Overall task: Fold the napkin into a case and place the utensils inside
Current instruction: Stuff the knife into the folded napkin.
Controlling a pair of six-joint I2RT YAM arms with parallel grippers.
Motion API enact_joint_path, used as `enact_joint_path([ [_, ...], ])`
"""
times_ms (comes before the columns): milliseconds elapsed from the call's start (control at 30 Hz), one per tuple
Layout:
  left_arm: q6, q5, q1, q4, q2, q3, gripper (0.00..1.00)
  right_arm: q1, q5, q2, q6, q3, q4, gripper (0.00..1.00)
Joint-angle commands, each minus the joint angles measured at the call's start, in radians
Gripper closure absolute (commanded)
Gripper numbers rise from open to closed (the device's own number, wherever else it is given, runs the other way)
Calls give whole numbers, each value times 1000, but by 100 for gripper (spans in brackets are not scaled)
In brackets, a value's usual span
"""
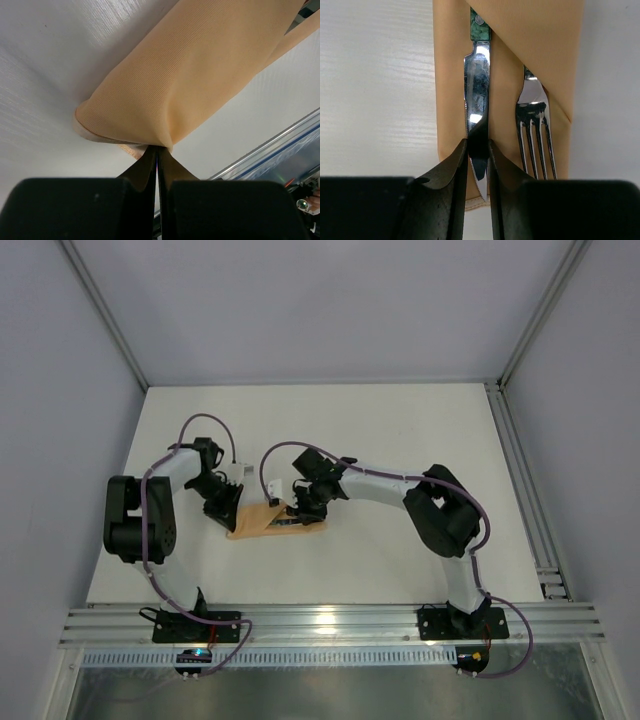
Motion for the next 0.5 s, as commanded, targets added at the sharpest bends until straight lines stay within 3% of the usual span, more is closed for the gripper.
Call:
enact_joint_path([
  [0, 14, 33, -6, 16, -46, -11, 100, 25, -24, 24, 10, 56, 20, 77],
  [100, 22, -2, -4, 4, -46, -7, 99, 23, -19, 24, 10, 59, 12, 77],
  [333, 60, -29, 85, -91, -107, 55, 63, 20, -16, 31, 18, 38, 1, 77],
  [467, 68, -4, 85, -139, -93, 55, 59, 23, -27, 33, 28, 51, 17, 77],
])
